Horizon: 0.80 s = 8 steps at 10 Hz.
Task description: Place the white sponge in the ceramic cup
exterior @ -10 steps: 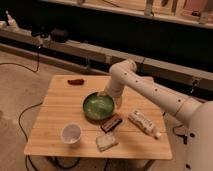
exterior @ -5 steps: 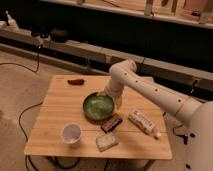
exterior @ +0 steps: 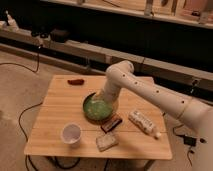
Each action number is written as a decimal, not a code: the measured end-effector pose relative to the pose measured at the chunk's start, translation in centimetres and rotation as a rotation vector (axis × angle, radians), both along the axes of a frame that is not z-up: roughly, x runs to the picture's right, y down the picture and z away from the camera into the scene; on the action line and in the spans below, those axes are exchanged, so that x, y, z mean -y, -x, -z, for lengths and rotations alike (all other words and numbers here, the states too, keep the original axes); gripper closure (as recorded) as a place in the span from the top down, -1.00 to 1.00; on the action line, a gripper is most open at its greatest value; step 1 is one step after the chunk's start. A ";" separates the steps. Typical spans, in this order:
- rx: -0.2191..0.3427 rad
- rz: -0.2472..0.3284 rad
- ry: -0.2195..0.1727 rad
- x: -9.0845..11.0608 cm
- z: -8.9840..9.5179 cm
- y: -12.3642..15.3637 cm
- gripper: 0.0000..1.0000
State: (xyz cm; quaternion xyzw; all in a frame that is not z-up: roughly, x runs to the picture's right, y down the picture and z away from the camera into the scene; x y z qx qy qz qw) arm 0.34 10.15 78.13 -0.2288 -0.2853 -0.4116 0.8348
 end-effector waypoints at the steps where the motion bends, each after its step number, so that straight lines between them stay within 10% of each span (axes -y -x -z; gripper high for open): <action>1: -0.019 0.018 0.019 -1.3 1.1 -0.3 0.60; 4: -0.140 -0.008 0.109 -5.4 2.3 -3.0 0.60; 8: -0.228 -0.104 0.112 -7.5 2.0 -4.4 0.60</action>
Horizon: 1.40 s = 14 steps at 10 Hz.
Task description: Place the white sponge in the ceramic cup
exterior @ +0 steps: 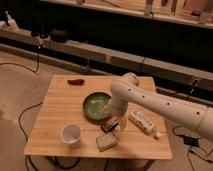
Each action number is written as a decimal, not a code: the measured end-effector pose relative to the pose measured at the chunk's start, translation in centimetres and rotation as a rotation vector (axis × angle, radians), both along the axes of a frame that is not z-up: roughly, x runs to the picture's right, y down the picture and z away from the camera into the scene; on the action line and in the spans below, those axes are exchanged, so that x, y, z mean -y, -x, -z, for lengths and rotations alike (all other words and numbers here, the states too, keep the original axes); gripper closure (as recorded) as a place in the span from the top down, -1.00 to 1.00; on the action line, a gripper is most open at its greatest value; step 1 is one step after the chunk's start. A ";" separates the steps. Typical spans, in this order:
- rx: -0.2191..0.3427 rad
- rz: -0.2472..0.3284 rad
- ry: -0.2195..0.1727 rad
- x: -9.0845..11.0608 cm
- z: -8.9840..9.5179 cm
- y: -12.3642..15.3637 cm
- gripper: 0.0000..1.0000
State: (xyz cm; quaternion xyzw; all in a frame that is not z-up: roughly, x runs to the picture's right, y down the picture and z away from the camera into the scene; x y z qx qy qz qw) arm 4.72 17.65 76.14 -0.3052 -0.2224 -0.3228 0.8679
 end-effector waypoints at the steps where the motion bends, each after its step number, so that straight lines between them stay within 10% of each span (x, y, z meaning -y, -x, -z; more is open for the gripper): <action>1: 0.000 0.000 -0.001 -0.1 0.0 0.0 0.60; 6: 0.035 0.004 0.008 -0.3 0.1 0.8 0.60; 9: 0.172 0.026 0.060 -2.7 0.4 2.5 0.60; 14: 0.183 0.104 0.179 -6.7 2.3 0.8 0.60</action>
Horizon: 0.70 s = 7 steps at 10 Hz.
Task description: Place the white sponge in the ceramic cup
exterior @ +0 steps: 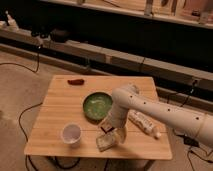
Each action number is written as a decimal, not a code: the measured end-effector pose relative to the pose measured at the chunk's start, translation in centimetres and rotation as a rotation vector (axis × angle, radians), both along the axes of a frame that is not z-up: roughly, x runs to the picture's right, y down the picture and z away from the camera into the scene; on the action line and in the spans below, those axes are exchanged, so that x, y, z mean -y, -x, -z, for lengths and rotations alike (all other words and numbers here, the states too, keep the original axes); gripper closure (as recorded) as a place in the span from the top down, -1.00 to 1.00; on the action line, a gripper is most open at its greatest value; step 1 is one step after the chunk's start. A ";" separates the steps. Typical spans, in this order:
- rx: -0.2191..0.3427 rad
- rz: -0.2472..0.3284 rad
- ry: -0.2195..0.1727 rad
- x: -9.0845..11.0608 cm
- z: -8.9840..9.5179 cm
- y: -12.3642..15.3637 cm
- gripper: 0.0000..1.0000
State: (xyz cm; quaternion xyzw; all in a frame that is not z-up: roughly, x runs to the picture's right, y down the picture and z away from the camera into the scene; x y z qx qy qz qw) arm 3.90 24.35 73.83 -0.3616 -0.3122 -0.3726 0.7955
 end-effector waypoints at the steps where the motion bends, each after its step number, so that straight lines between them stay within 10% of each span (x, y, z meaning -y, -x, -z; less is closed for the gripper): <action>1: -0.006 0.011 0.017 -0.8 0.0 -0.1 0.60; 7: -0.105 0.024 0.052 -3.7 -2.3 -0.7 0.60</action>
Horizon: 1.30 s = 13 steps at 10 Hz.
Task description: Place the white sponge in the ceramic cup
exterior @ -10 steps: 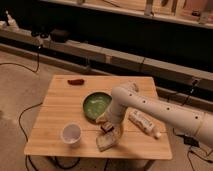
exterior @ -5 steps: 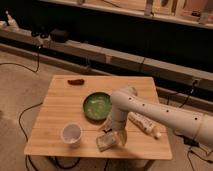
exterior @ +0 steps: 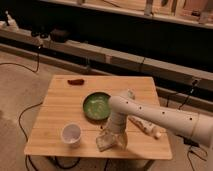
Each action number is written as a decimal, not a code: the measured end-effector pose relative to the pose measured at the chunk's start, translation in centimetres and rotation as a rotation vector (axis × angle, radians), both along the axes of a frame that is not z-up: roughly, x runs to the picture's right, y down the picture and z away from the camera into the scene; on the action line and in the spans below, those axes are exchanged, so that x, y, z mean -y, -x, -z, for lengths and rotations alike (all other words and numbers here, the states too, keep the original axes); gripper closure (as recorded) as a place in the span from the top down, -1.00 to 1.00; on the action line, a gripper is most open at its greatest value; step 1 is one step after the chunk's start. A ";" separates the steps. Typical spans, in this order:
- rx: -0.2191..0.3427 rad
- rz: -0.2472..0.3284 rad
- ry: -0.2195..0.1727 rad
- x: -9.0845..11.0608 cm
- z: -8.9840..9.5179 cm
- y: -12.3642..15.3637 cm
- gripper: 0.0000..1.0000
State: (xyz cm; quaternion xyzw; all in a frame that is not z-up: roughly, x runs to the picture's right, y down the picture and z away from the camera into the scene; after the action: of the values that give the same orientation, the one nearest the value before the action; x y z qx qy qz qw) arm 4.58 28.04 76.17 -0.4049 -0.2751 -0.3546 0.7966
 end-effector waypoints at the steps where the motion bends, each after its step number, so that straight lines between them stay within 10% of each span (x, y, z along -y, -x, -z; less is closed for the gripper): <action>1: -0.008 0.002 0.001 -0.4 -0.4 0.1 0.60; 4: -0.047 0.007 -0.024 -1.4 -2.2 0.0 0.57; 13: -0.012 -0.012 -0.103 0.6 -1.3 1.2 -1.00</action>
State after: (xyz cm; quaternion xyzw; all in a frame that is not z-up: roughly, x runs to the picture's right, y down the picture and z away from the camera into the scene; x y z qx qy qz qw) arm 3.37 27.40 77.52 -0.3639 -0.2539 -0.3611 0.8202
